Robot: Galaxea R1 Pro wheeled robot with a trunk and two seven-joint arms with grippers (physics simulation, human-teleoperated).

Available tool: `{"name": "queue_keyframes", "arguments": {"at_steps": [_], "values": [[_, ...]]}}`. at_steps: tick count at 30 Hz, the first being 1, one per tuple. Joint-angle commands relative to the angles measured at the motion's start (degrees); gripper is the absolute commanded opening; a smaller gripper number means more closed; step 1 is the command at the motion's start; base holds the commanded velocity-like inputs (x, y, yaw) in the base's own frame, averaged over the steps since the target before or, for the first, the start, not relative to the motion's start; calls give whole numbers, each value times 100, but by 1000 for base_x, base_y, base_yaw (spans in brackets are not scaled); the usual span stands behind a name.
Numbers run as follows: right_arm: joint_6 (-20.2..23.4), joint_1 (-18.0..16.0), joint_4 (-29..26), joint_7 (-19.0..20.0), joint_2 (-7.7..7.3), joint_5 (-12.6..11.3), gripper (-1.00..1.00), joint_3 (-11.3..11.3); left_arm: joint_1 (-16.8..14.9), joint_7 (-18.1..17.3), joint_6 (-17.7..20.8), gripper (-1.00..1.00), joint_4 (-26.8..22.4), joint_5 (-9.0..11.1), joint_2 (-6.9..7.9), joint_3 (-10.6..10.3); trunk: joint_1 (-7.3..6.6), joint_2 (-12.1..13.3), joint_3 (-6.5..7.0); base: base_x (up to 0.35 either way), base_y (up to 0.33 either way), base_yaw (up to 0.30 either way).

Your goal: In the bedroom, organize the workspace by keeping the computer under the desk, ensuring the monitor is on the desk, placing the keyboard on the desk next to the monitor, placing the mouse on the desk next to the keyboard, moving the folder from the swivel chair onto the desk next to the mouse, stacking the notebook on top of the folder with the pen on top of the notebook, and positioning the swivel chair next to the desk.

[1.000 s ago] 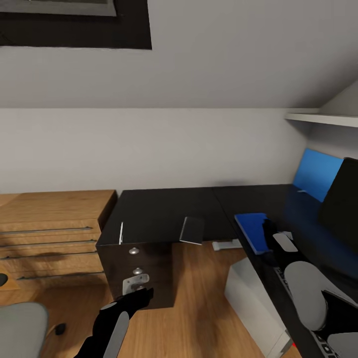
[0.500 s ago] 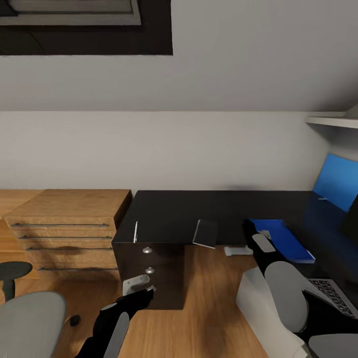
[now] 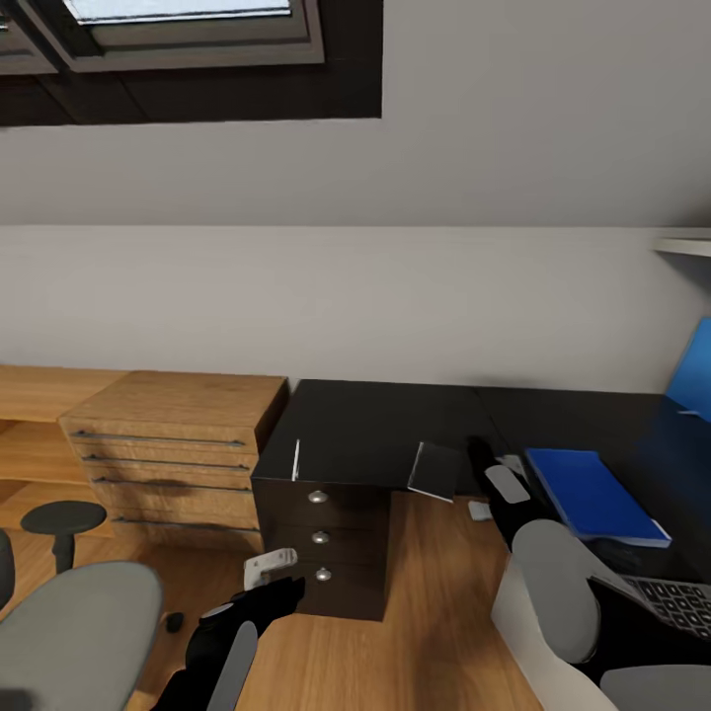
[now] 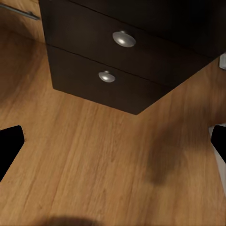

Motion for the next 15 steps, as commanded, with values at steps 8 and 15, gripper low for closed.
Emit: {"name": "queue_keyframes", "arguments": {"at_steps": [8, 15], "values": [[-12, 4, 2, 82, 69, 295, 100, 9, -4, 61, 11, 100, -2, 54, 1, -14, 0, -4, -1, 0, 0, 47], [-98, 120, 168, -45, 196, 438, 100, 80, 155, 90, -15, 100, 17, 34, -51, -33, 0, -4, -1, 0, 0, 1]]}}
